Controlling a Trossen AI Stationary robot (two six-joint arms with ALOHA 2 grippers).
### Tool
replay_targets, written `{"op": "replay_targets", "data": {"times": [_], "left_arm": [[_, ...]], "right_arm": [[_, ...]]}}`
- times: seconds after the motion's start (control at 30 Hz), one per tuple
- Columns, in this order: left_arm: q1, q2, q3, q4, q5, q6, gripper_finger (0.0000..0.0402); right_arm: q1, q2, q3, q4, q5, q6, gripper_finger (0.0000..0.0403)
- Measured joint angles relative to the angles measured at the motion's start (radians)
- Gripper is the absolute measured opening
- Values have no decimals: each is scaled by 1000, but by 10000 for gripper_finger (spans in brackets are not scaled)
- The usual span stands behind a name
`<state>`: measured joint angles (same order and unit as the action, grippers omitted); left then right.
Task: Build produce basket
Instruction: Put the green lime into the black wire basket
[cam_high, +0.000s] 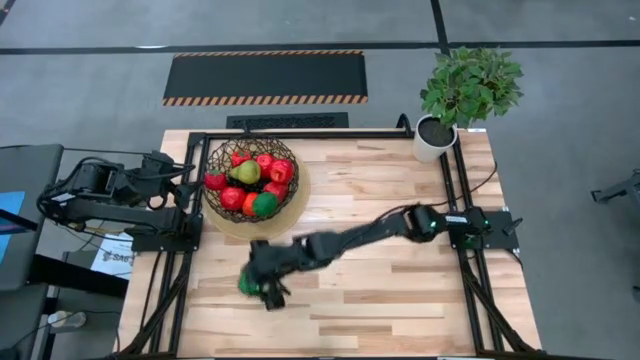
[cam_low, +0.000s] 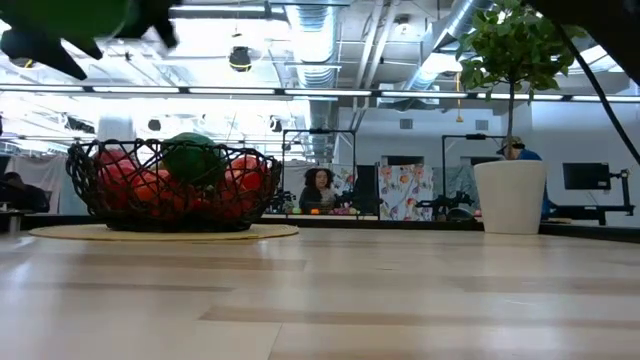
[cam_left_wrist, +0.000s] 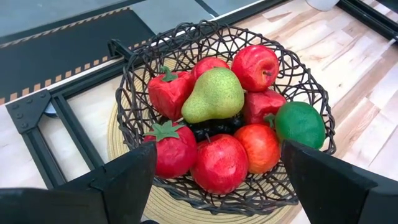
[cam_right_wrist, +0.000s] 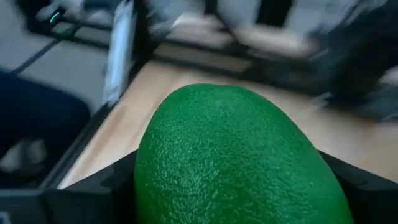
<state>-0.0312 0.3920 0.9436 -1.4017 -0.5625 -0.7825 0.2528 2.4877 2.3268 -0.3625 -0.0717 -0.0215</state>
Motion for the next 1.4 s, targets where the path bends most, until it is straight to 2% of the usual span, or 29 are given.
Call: {"op": "replay_targets", "data": {"times": [0.2, 0.37, 0.77, 0.97, 1.17, 1.4], "left_arm": [[0, 0, 0, 0, 0, 7, 330], [0, 0, 0, 0, -3, 14, 330], [0, 0, 0, 0, -26, 37, 330], [0, 0, 0, 0, -37, 37, 330], [0, 0, 0, -1, -46, 39, 330], [0, 0, 0, 0, -47, 60, 330]], "right_arm": [[-105, -127, 1, -20, 96, -80, 332], [-212, -155, 1, 25, 124, -63, 338], [-357, 22, 0, 191, 89, -27, 340], [-408, 59, -1, 167, 85, 21, 342], [-412, 59, 0, 156, 57, 20, 344], [-412, 54, 0, 137, 43, 22, 392]]}}
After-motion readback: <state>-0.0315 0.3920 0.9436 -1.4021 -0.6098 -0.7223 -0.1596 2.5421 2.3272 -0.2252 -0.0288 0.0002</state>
